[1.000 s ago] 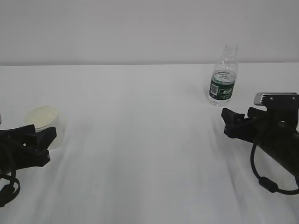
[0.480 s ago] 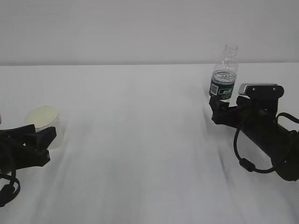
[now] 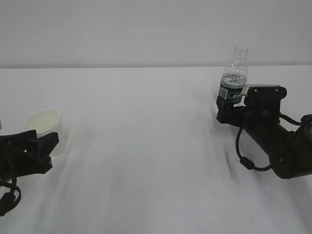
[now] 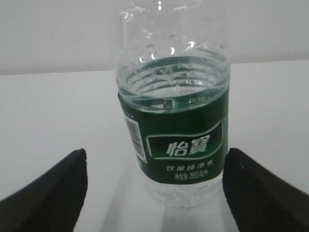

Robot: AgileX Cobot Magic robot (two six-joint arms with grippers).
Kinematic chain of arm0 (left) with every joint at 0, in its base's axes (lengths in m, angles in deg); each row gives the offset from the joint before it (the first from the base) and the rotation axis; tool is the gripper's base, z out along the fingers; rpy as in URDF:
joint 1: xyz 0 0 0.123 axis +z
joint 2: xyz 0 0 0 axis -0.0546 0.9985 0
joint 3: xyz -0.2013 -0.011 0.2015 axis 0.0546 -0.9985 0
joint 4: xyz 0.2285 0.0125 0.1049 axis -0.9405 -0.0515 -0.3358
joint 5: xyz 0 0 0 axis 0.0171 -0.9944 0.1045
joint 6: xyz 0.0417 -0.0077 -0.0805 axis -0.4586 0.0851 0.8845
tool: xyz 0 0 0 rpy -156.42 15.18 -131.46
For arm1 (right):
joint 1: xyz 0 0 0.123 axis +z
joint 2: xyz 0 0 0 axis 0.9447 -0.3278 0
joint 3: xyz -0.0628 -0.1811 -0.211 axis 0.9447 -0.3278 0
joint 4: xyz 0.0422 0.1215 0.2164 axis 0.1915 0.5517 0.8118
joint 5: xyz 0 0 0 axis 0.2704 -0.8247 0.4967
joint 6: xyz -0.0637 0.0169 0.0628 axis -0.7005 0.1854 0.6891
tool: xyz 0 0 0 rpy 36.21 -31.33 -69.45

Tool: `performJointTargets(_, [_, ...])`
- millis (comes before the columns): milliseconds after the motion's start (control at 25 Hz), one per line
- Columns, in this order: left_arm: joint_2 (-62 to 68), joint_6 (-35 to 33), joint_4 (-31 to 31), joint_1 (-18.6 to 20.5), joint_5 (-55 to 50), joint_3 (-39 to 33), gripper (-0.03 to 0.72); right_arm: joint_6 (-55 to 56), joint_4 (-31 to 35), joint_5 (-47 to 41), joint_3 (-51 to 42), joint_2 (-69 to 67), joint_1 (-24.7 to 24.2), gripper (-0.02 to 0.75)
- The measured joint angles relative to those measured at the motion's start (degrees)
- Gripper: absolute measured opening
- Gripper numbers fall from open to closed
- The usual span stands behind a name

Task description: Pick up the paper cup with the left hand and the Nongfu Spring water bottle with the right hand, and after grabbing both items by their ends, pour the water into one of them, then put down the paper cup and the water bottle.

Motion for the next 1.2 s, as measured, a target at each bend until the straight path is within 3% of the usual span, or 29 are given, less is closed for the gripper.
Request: performJointTargets(1200, [0.0,0.1,0.0,0.0,0.0,0.0,0.378,-3.4,2.8,-0.3,16.5,-9.1,0.0,0.639])
